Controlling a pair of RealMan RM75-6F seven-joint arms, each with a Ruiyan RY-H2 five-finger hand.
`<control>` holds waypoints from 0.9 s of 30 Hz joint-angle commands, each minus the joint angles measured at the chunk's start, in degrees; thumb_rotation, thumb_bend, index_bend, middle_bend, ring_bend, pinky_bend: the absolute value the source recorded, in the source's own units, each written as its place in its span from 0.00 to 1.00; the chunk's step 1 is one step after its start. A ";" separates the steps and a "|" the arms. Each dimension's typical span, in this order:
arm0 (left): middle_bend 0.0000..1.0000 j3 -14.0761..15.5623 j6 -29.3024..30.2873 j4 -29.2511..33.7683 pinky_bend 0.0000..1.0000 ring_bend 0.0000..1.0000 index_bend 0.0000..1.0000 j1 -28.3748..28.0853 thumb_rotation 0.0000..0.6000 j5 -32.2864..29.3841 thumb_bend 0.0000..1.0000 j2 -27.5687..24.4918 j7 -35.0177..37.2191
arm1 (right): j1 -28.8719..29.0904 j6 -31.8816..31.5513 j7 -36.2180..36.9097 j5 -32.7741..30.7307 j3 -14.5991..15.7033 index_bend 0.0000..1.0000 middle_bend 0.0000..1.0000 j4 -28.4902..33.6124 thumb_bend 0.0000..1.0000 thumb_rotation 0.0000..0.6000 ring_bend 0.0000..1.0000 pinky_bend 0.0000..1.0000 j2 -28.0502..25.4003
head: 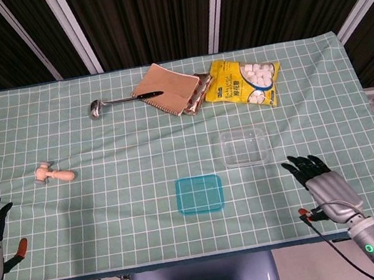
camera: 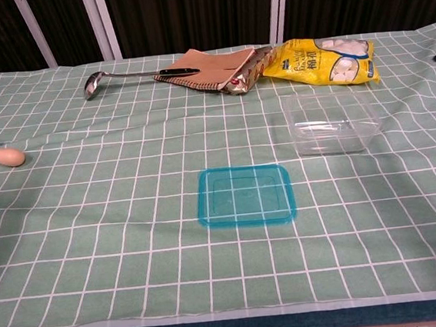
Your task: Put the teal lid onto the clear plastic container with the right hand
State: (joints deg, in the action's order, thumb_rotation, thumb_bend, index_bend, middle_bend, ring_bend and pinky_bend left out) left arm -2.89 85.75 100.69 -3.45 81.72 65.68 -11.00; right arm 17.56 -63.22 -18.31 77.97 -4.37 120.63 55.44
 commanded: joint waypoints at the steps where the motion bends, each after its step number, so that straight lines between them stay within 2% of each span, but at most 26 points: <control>1: 0.00 -0.05 -0.04 0.05 0.00 0.00 0.12 -0.01 1.00 -0.09 0.35 -0.07 0.17 | 3.84 2.79 -6.54 -5.92 -2.14 0.00 0.00 2.50 0.28 1.00 0.00 0.00 3.61; 5: 0.00 0.04 -0.44 0.15 0.00 0.00 0.12 -0.10 1.00 -0.29 0.35 -0.19 0.16 | 9.34 2.65 -16.68 -15.89 -4.59 0.00 0.01 4.05 0.28 1.00 0.00 0.00 9.77; 10: 0.00 0.02 -0.69 0.30 0.00 0.00 0.12 -0.16 1.00 -0.62 0.35 -0.27 0.07 | 14.07 -0.63 -24.51 -26.24 -6.14 0.00 0.07 4.31 0.28 1.00 0.00 0.00 15.60; 19: 0.00 0.07 -0.91 0.49 0.00 0.00 0.12 -0.20 1.00 -0.85 0.35 -0.34 -0.01 | 20.80 -4.47 -29.96 -38.99 -8.24 0.00 0.09 2.73 0.28 1.00 0.00 0.00 22.76; 27: 0.00 0.11 -1.04 0.58 0.00 0.00 0.12 -0.23 1.00 -0.98 0.35 -0.41 0.04 | 24.48 -7.26 -31.56 -44.95 -8.38 0.00 0.10 -0.93 0.28 1.00 0.00 0.00 27.97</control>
State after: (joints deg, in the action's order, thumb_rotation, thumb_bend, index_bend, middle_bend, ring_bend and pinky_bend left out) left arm -2.77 84.71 101.27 -3.68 80.74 65.28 -10.96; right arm 41.42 -69.85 -49.39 33.62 -12.78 120.37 82.66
